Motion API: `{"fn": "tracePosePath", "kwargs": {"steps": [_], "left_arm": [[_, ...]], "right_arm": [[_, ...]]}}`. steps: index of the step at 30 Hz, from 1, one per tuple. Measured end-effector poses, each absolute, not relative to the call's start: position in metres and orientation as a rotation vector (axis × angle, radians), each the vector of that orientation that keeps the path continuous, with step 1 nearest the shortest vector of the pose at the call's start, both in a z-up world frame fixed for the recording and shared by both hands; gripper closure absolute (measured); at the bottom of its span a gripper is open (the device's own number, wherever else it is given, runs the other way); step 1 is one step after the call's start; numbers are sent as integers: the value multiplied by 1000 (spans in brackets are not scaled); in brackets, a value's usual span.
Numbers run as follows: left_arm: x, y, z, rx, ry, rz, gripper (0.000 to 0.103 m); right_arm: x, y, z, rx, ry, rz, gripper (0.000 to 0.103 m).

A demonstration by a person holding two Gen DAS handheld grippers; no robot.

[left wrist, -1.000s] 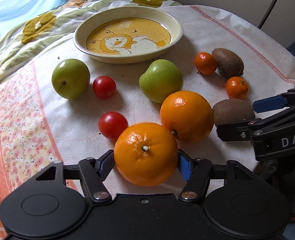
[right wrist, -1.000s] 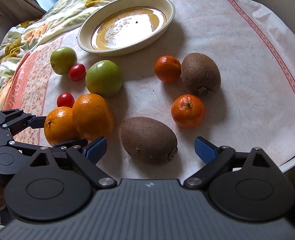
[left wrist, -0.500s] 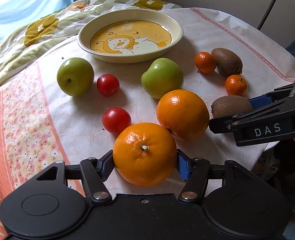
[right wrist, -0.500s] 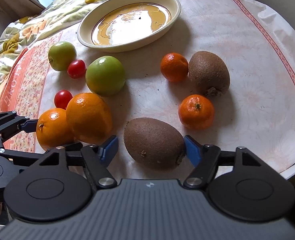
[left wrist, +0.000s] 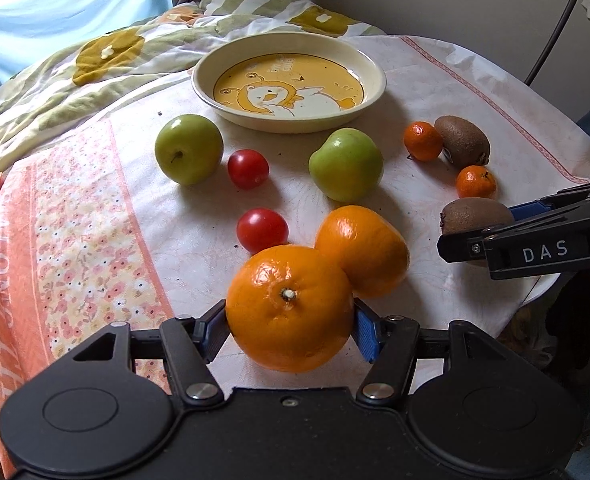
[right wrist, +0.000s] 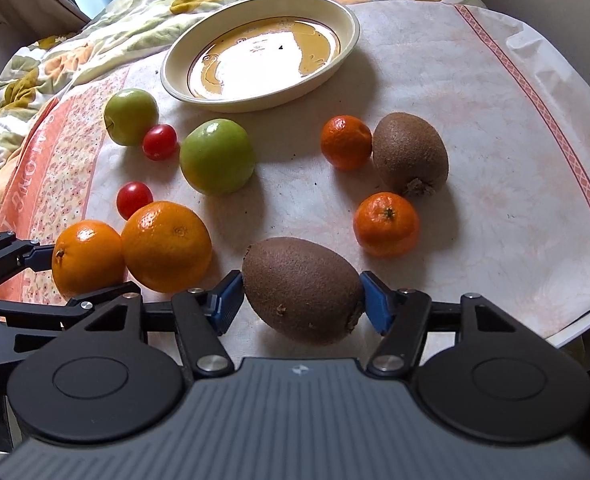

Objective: Organize fruits
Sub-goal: 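Carry the orange into the bowl and open the left tool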

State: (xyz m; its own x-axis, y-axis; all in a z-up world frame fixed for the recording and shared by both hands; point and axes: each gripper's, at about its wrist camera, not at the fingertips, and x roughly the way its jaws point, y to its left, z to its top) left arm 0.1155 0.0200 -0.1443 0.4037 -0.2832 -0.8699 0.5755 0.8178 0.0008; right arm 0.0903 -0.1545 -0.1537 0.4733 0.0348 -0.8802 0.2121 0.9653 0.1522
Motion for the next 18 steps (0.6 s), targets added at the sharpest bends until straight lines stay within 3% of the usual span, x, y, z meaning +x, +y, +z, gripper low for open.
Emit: {"fn": "tracePosePath", "kwargs": {"steps": [18], "left_arm": [[147, 13, -74, 246, 892, -433, 36]], "right_arm": [[125, -184, -81, 224, 923, -60, 25]]}}
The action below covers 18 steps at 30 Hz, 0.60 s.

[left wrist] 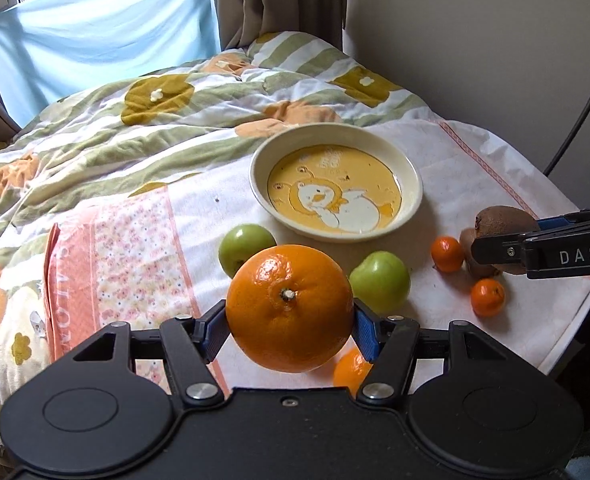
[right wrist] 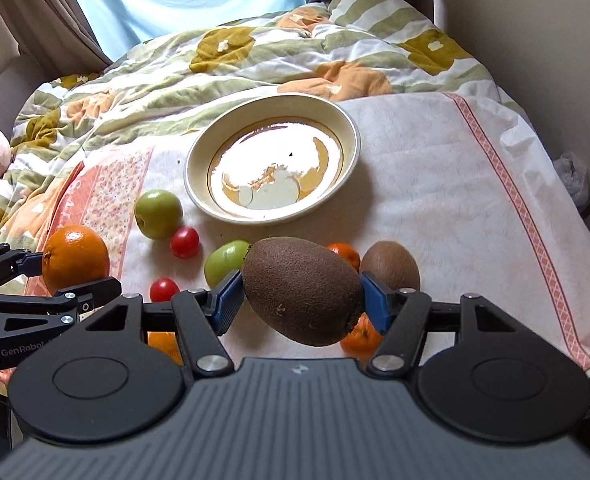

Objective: Organize fruits
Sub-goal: 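Carry the orange into the bowl and open the left tool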

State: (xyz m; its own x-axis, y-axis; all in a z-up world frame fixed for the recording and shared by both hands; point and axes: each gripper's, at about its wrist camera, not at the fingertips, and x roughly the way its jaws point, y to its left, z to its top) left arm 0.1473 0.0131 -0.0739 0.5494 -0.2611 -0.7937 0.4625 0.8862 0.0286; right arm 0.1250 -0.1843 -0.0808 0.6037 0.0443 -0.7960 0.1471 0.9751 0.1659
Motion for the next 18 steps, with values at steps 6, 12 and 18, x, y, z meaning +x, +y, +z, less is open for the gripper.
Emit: {"fn": "tracePosePath", "kwargs": {"steps": [6, 12, 18], "left_arm": [[184, -16, -59, 229, 855, -376, 36], [235, -52, -62, 206, 860, -343, 36], [282, -82, -87, 188, 919, -320, 36]], "right_arm": [[171, -213, -68, 178, 899, -2, 25], [230, -237, -67, 146, 894, 58, 25], [280, -253, -80, 126, 913, 112, 25]]}}
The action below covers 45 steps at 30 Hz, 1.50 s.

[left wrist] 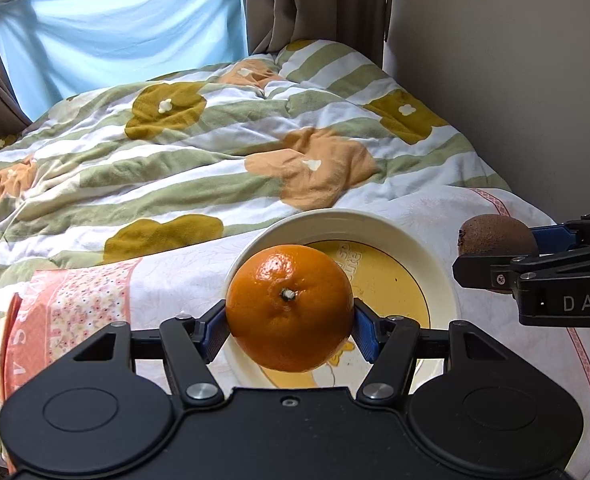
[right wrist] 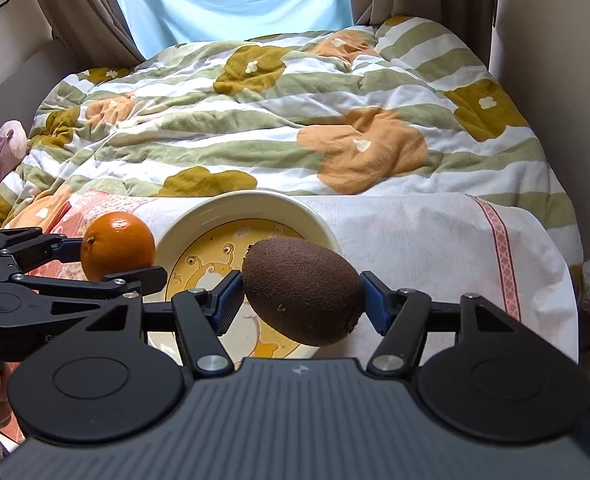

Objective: Organize fruits
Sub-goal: 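Carry the orange into the bowl and open the left tool, then lower the kiwi into the bowl beside the orange and open the right tool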

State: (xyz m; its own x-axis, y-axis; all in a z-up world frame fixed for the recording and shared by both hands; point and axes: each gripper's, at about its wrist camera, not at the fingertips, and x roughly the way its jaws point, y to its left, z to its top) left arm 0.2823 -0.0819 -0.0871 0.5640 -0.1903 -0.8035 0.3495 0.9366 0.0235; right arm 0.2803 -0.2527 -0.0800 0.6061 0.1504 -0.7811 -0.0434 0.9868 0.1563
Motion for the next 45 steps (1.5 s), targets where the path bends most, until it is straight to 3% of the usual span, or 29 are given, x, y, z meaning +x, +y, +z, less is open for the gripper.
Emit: {"fn": "tracePosePath", "kwargs": {"steps": [21, 22, 23, 25, 45], "left_arm": [[342, -118, -150, 286, 1013, -279, 35], [341, -118, -148, 285, 998, -283, 32], [340, -118, -145, 290, 979, -285, 17], [336, -117, -139, 301, 946, -280, 0], [273, -68, -97, 217, 905, -256, 0]], "right_arm": [[340, -271, -116, 111, 998, 191, 25], [340, -271, -116, 112, 997, 190, 25], [340, -271, -116, 112, 998, 190, 25], [340, -271, -116, 112, 998, 190, 25], [329, -238, -115, 17, 977, 283, 25]]}}
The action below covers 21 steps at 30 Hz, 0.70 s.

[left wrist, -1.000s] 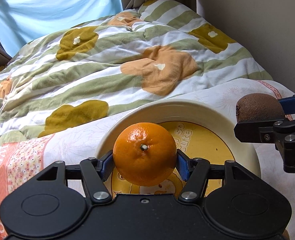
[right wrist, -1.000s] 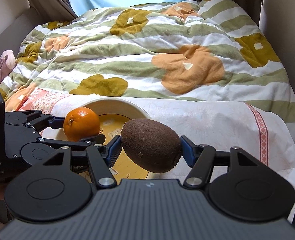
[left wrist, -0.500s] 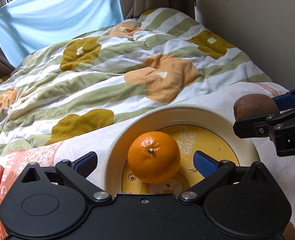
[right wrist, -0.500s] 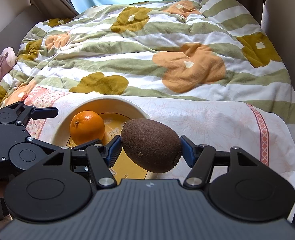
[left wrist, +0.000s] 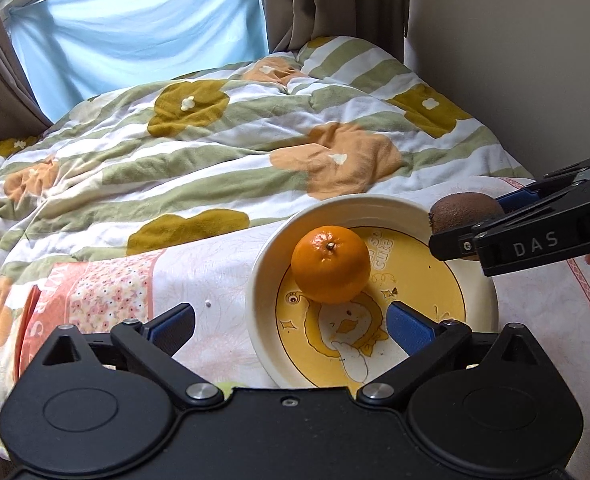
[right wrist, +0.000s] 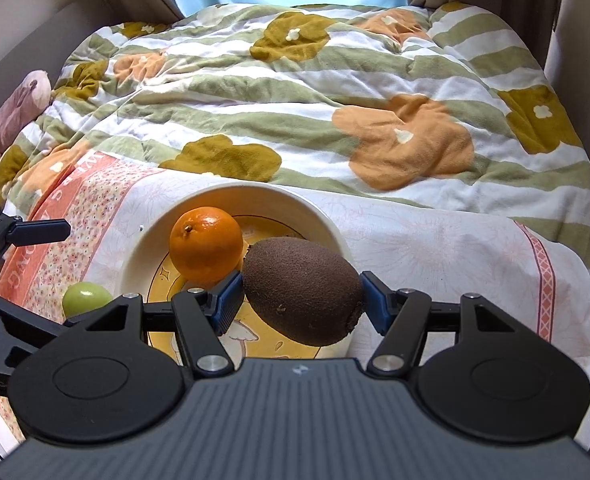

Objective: Organize fruits
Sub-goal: 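Lower the kiwi into the bowl beside the orange and open the right tool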

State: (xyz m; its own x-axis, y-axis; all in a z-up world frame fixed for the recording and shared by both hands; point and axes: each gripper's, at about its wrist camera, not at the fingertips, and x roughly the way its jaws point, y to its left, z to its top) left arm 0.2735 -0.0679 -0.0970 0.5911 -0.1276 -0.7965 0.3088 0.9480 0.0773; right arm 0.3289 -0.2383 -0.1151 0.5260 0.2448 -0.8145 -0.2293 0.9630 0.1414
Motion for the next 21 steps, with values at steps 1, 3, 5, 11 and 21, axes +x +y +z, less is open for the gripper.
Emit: {"fn": "tracePosePath", "kwargs": {"steps": [1, 3, 5, 11, 21], "left_arm": [[272, -66, -97, 200, 916, -265, 0], [269, -61, -97, 165, 930, -271, 0], [266, -59, -98, 153, 944, -265, 0], [261, -62, -100, 155, 949, -269, 0], [256, -64, -99, 171, 940, -238, 0]], "right_arm": [[330, -236, -118, 11, 979, 295, 25], [331, -230, -124, -16, 980, 324, 25], [333, -223, -132, -70, 974, 339, 25], [338, -212, -149, -183, 969, 381, 25], [333, -212, -148, -205, 901, 434, 0]]}}
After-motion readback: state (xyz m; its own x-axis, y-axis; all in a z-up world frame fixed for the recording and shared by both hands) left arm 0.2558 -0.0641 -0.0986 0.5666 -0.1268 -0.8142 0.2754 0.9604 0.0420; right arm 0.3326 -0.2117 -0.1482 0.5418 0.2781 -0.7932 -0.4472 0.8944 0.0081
